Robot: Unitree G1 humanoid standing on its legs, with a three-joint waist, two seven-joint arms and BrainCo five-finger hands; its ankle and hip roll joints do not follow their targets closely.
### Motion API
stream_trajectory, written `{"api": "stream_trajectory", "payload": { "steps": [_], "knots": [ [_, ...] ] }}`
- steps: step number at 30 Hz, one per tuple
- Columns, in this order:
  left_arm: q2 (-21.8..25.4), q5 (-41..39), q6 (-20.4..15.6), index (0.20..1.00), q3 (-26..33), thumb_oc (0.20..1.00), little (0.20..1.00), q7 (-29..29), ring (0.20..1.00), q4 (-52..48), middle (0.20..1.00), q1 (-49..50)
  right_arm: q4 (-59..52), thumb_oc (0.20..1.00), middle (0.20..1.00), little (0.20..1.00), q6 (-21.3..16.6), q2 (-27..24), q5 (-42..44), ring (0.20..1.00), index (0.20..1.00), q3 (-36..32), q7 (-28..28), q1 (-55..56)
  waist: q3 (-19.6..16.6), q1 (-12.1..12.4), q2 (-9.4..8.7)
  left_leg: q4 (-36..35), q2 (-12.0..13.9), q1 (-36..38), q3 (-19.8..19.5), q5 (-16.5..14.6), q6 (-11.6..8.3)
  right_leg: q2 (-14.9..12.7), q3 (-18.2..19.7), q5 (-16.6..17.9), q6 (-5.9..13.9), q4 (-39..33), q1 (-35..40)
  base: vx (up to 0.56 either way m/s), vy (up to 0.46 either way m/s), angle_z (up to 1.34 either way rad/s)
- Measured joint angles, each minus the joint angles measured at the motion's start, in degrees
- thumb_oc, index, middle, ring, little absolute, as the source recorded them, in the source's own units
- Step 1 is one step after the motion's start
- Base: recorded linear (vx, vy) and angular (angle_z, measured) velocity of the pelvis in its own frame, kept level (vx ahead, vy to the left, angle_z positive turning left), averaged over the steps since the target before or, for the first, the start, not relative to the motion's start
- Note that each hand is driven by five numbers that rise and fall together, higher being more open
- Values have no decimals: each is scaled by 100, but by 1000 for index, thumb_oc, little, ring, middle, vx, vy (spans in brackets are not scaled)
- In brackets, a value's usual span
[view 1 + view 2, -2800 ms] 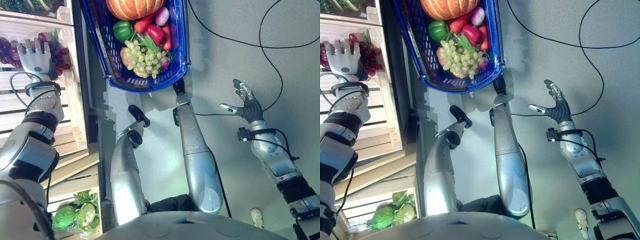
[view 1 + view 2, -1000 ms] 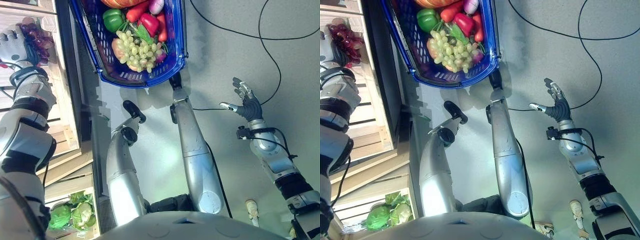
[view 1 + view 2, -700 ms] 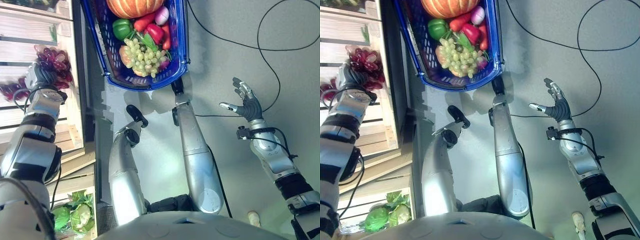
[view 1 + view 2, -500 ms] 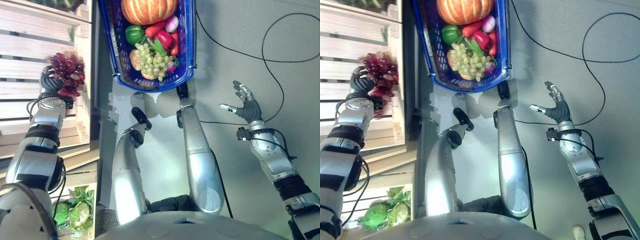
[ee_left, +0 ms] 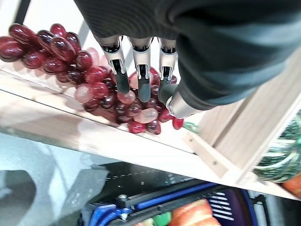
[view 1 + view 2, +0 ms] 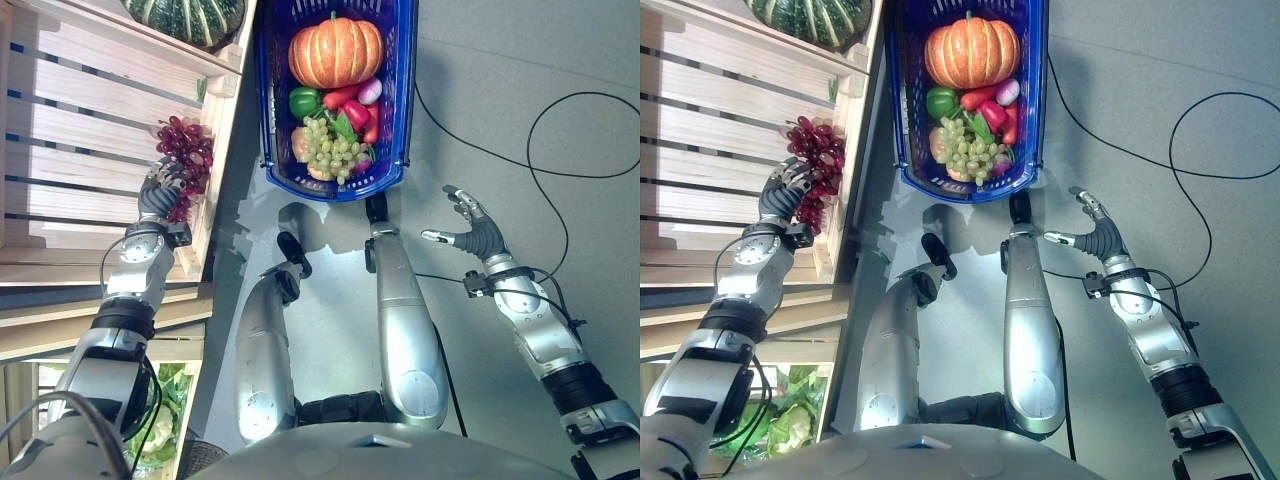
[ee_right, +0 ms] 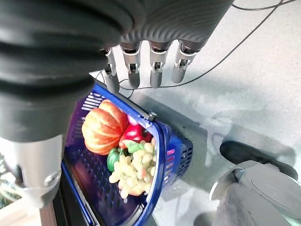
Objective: Pick up fruits and vegetables into the basket
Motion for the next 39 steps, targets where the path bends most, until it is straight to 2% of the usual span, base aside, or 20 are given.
{"api": "stream_trajectory", "payload": {
  "steps": [3,6,8,9,14,17,20,24,31,39],
  "knots": [
    [-65,128,-6,200,14,200,200,116,200,-102,200,133,-75,1000,1000,1000,93,3,-33,1000,1000,6,79,32,0,52,0,-53,-1,170,2,6,-5,3,-12,-2,-2,-32,156,0,0,0],
    [-69,601,-5,200,9,200,200,653,200,-114,200,130,-189,1000,1000,1000,198,3,-38,1000,1000,9,130,29,0,106,0,-52,-1,179,-6,14,-7,7,-15,-1,-2,-28,169,-1,-12,0],
    [-62,989,11,642,11,642,642,1164,642,-113,642,89,-195,1000,1000,1000,258,-2,-43,1000,1000,21,174,24,1,128,-1,-52,2,176,-15,22,-16,11,-17,-1,-2,-24,169,-7,-53,2],
    [-54,1233,24,1000,10,1000,1000,1484,1000,-112,1000,66,-202,1000,1000,1000,318,-11,-43,1000,1000,29,176,15,1,134,-1,-50,1,163,-36,26,-19,12,-31,-1,-3,-26,169,0,-55,5],
    [47,2222,219,1000,-21,1000,1000,2632,1000,-109,1000,-156,-220,1000,1000,1000,416,-35,-20,1000,1000,59,137,-31,5,129,-9,-52,9,112,-63,32,-27,22,-54,-2,-4,-46,141,13,-49,2],
    [120,2571,346,1000,-23,1000,1000,3035,1000,-105,1000,-319,-217,1000,1000,1000,411,-42,-15,1000,1000,123,45,-46,9,119,-16,-38,13,30,-67,30,-31,28,-53,-1,-4,-38,63,18,-45,-1],
    [244,3066,684,1000,-121,1000,1000,3399,1000,-98,1000,-571,-213,1000,1000,1000,398,-50,-3,1000,1000,234,-37,-73,36,100,-65,6,27,-120,-67,26,-38,43,-42,0,-6,-2,-91,30,-68,-2],
    [246,3225,886,1000,-135,1000,1000,3511,1000,-42,1000,-685,-207,1000,1000,1000,397,-48,51,1000,1000,253,-111,-79,34,66,-113,8,35,-166,-67,17,-43,54,-42,4,-11,-8,-125,24,-27,-1],
    [286,3273,889,1000,-372,1000,1000,3474,1000,123,1000,-927,-185,1000,1000,1000,399,-44,228,1000,1000,372,-221,-284,32,-25,-171,187,118,-431,-70,-66,-52,116,-37,15,-27,22,-339,33,-16,-4],
    [284,3127,1027,1000,-696,1000,1000,2942,1000,448,1000,-1354,-175,1000,1000,1000,463,-32,333,1000,1000,446,-313,-370,37,-114,-201,193,116,-586,-52,-71,-50,115,-11,13,-25,50,-519,4,-1,0]
  ]
}}
